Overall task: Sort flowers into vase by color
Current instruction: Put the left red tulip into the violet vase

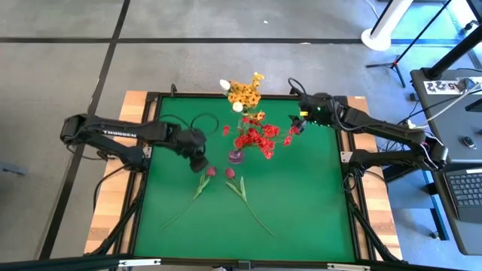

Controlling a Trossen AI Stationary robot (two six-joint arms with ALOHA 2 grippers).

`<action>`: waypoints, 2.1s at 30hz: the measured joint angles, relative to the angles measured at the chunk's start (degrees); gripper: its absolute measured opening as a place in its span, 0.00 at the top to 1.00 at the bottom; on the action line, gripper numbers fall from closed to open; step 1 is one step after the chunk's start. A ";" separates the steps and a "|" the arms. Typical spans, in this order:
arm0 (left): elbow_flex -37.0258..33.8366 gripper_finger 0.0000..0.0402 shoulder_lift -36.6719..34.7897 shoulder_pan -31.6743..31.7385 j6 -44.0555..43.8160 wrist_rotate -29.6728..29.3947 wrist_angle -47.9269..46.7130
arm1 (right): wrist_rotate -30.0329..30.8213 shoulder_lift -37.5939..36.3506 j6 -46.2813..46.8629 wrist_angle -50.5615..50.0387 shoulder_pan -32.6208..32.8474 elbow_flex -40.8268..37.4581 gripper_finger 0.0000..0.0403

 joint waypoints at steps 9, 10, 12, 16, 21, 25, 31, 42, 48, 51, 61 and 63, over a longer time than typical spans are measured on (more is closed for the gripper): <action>-1.67 0.76 0.49 -19.56 -25.42 -1.15 1.48 | 2.03 -0.15 -1.14 3.10 -0.04 -2.03 0.18; -1.67 0.76 1.06 -21.44 -27.76 -2.29 2.22 | 2.05 -0.15 -1.34 3.29 -0.04 -2.02 0.18; -1.67 0.76 2.48 -25.01 -31.89 -4.28 2.13 | 2.05 -0.15 -1.50 3.90 -0.04 -2.04 0.18; -1.67 0.76 6.91 -29.25 -40.63 -6.41 2.15 | 2.01 -0.15 -1.68 4.79 -0.04 -2.01 0.18; -1.67 0.76 14.33 -30.64 -44.95 -3.41 2.83 | 2.01 -0.15 -1.68 5.03 -0.04 -2.01 0.18; -1.67 0.76 19.98 -30.59 -44.95 0.36 5.11 | 1.97 -0.15 -1.68 5.03 -0.04 -2.01 0.18; -1.51 0.76 24.95 -29.77 -42.05 4.30 11.34 | 1.95 -0.13 -1.68 5.01 -0.04 -2.01 0.18; -0.57 0.94 27.09 -27.08 -42.16 3.52 3.36 | 1.44 -0.11 -1.71 5.01 -0.02 -2.01 0.18; 4.14 0.99 26.13 -24.41 -31.26 -3.77 -2.54 | 1.44 -0.11 -2.16 5.09 -0.04 -2.01 0.18; 9.41 0.99 23.25 -22.95 -27.18 -12.38 -7.14 | 1.39 -0.11 -2.19 5.27 -0.02 -2.01 0.18; 10.26 1.00 3.05 -27.22 -12.90 -46.23 0.46 | 0.52 -0.08 -2.86 5.53 -0.02 -2.83 0.18; 5.81 1.00 -1.29 -28.80 -5.49 -50.22 11.54 | -0.01 -0.09 -3.03 7.06 -0.02 -4.28 0.18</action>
